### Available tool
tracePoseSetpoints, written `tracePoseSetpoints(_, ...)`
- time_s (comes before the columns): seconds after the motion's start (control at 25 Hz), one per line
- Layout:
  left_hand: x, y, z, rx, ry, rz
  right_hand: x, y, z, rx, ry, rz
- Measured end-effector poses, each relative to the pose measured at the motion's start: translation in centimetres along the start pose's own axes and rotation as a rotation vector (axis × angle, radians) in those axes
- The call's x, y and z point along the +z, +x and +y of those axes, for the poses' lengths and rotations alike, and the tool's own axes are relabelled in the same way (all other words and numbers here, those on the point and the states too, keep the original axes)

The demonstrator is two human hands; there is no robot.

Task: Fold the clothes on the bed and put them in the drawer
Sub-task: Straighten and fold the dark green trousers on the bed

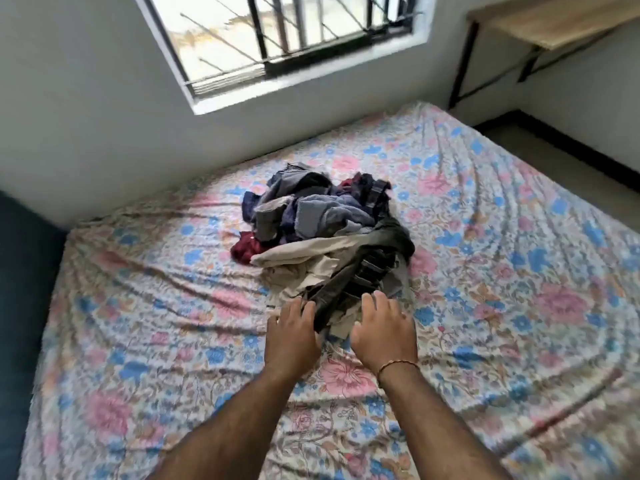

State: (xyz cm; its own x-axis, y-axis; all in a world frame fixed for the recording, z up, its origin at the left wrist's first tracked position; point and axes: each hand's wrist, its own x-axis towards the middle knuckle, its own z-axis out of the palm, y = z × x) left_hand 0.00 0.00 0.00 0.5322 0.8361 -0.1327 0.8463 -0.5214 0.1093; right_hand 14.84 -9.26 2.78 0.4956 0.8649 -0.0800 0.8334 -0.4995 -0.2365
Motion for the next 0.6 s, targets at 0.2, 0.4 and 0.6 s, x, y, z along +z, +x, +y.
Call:
tracePoseSetpoints(0.2,11.0,8.6,-4.2,0.078,-0.181,-0.192,8.5,5.2,0.1,0.136,0.131,0.069)
tracePoseSetpoints(0.4,26.7,17.4,-8.5,0.200,-0.873,0.206,27.8,14.6,-3.3,0.211,0.389,0.216)
tracePoseSetpoints(0.6,33.3,21.0,-11.0,0.264,-1.213,0.247,37.1,17.5,-5.5,0.260,0.258,0.326)
